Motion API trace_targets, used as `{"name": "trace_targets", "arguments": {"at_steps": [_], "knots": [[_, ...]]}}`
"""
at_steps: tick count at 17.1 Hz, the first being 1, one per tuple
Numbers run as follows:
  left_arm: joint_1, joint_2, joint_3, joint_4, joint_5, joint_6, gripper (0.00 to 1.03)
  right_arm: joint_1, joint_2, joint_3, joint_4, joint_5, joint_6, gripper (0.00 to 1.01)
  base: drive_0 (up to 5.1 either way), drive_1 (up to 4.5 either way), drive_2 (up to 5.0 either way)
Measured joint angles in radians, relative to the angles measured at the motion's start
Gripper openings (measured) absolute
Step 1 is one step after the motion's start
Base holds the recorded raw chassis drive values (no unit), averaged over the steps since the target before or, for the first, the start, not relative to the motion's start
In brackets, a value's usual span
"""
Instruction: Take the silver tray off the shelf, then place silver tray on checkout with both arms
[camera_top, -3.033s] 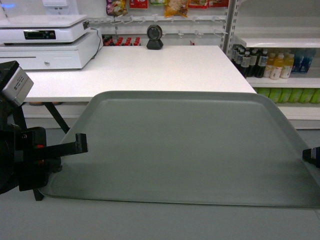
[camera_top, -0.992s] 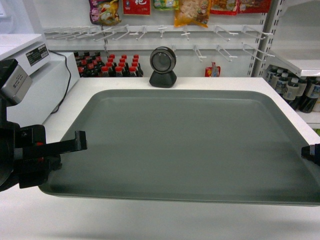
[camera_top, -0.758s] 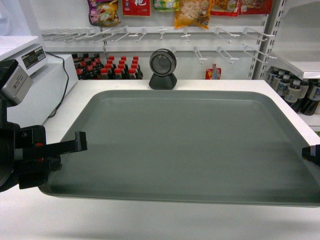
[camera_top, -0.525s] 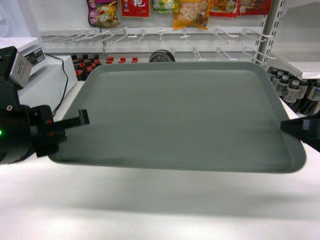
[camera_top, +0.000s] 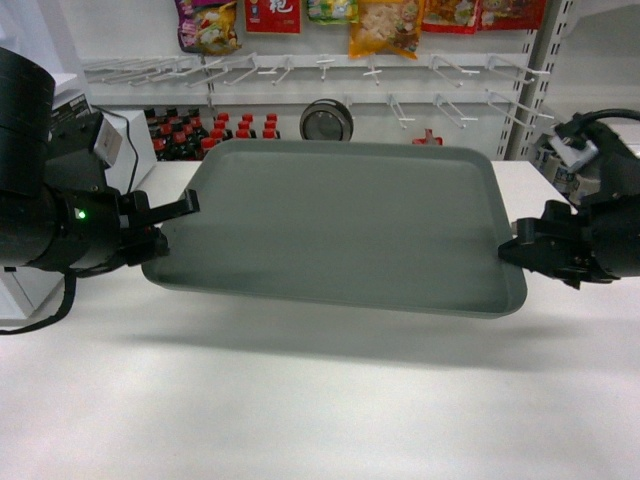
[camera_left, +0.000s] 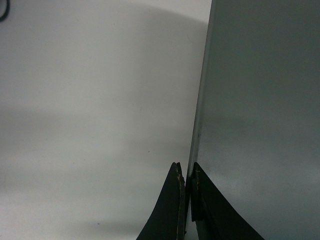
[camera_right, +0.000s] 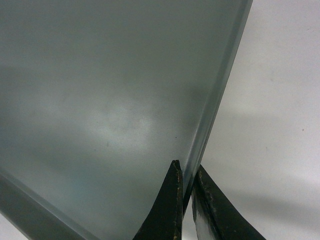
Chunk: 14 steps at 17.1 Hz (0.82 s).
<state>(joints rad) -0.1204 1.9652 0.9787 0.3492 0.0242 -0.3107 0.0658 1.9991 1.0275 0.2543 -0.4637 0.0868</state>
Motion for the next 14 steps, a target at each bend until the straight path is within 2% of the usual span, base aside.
{"name": "trace_targets", "arguments": {"at_steps": [4, 7, 10, 11, 12, 13, 14], "knots": [[-0.030, 0.124, 0.084, -0.057, -0.021, -0.024, 0.03, 0.006, 0.134, 0.118, -0.045, 0.079, -0.075, 0.03, 0.0, 0.00, 0.0], [-0.062, 0.185, 0.098, -0.077, -0.055, -0.054, 0.03, 0.006, 0.203, 0.165, -0.055, 0.134, -0.135, 0.03, 0.0, 0.00, 0.0], [-0.084, 0.221, 0.105, -0.080, -0.075, -0.085, 0.03, 0.010, 0.252, 0.180, -0.036, 0.186, -0.176, 0.03, 0.0, 0.00, 0.0], [-0.089, 0.227, 0.126, -0.098, -0.098, -0.102, 0.15, 0.014, 0.253, 0.178, -0.021, 0.183, -0.243, 0.20, 0.0, 0.00, 0.0], [-0.101, 0.214, 0.130, -0.119, -0.095, -0.113, 0.42, 0.024, 0.242, 0.167, 0.023, 0.179, -0.262, 0.47, 0.0, 0.00, 0.0], [-0.101, 0.136, 0.099, -0.126, -0.097, -0.135, 0.60, 0.002, 0.172, 0.141, 0.011, 0.151, -0.235, 0.66, 0.0, 0.00, 0.0], [-0.096, 0.058, 0.069, -0.122, -0.125, -0.167, 0.69, -0.029, 0.100, 0.103, 0.033, 0.120, -0.220, 0.75, 0.0, 0.00, 0.0]]}}
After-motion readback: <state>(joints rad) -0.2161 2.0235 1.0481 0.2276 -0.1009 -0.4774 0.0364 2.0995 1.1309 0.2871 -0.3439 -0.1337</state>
